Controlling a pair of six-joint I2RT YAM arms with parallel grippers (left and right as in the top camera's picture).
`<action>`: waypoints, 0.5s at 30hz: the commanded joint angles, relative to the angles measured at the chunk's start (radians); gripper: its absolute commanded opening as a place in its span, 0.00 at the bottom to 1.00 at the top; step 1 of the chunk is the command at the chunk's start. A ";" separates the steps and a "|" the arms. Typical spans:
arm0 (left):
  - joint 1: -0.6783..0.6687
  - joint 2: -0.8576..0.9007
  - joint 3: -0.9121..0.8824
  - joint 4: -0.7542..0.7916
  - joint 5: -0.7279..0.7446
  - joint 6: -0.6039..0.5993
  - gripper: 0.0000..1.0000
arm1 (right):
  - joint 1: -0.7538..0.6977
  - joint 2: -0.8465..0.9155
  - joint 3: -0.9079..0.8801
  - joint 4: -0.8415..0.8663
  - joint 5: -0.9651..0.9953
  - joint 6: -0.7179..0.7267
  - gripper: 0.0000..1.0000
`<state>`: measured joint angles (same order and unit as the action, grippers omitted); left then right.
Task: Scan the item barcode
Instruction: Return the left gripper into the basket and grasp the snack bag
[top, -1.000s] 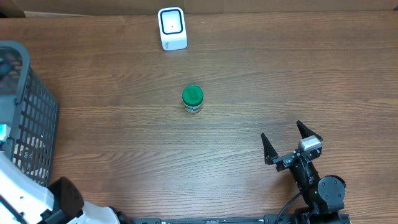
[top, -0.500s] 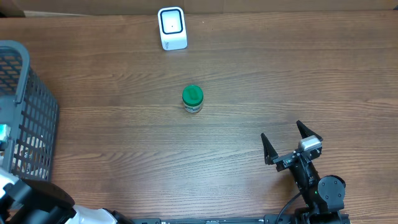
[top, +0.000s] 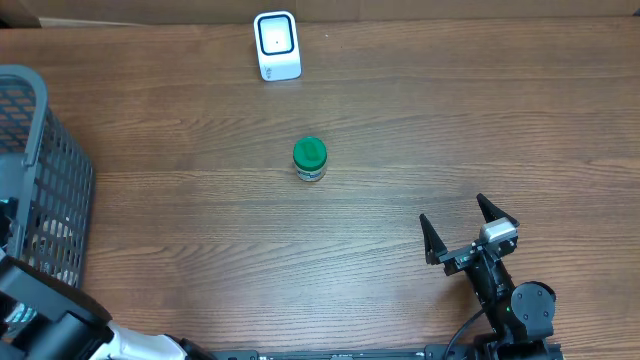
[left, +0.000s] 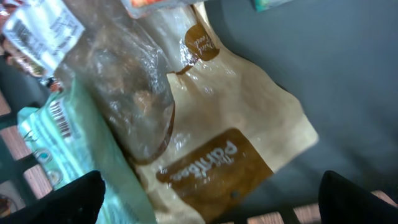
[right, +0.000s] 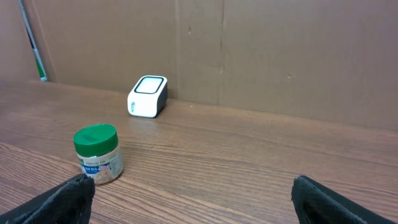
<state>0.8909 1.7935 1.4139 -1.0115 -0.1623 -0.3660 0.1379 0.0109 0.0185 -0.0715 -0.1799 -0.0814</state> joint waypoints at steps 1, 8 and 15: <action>0.006 0.080 -0.009 0.018 -0.052 -0.008 0.94 | -0.002 -0.008 -0.011 0.005 -0.005 0.007 1.00; 0.006 0.177 -0.009 0.085 -0.092 -0.009 0.96 | -0.002 -0.008 -0.011 0.005 -0.005 0.007 1.00; 0.006 0.276 -0.011 0.084 -0.119 -0.008 0.95 | -0.002 -0.008 -0.011 0.005 -0.005 0.007 1.00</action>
<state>0.8909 1.9717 1.4185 -0.9237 -0.2195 -0.3672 0.1383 0.0109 0.0185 -0.0711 -0.1799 -0.0811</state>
